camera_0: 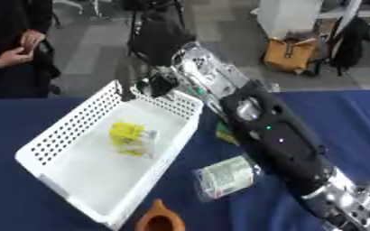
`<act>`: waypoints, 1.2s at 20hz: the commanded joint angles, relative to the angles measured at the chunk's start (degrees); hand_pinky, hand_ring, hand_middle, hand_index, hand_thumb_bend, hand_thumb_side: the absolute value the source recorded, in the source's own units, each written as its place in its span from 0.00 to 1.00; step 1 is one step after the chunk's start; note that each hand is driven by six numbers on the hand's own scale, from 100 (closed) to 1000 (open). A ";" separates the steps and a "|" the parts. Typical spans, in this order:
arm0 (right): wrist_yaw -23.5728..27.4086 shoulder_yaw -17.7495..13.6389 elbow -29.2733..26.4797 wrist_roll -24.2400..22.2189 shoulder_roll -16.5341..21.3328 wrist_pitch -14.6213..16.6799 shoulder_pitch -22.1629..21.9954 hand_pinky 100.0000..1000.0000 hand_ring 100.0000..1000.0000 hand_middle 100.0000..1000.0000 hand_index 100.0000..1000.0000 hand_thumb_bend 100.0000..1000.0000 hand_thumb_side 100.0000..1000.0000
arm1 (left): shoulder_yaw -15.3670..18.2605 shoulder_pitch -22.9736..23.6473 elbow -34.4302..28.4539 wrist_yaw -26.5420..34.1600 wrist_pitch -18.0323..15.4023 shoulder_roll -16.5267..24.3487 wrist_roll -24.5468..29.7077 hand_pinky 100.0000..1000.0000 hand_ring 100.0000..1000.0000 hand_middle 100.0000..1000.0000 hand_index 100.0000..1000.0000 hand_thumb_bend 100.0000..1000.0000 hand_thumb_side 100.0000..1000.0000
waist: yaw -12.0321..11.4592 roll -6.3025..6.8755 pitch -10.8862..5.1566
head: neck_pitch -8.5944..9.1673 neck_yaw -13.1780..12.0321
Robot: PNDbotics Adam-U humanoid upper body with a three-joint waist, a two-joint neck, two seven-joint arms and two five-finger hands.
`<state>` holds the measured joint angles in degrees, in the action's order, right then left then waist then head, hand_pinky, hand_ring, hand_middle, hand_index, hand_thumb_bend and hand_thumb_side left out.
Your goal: Pick up objects on the table and place them in the box.
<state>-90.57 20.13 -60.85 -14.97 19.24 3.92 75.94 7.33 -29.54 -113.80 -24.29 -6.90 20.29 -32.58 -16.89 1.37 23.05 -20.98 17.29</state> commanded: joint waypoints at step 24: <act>-10.33 -0.03 6.27 5.81 -6.29 -1.78 -0.77 1.00 0.97 0.93 1.00 0.16 0.88 | -0.22 -2.42 -0.79 1.60 -1.40 -1.16 1.02 0.54 0.63 0.72 0.77 0.00 0.92 | -1.42 0.88 -0.52 | 1.37 2.34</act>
<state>-101.54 20.00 -52.60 -8.52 12.69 2.16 73.59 6.90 -31.28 -113.80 -22.86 -8.20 18.48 -31.65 -18.27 2.01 24.12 -19.61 19.64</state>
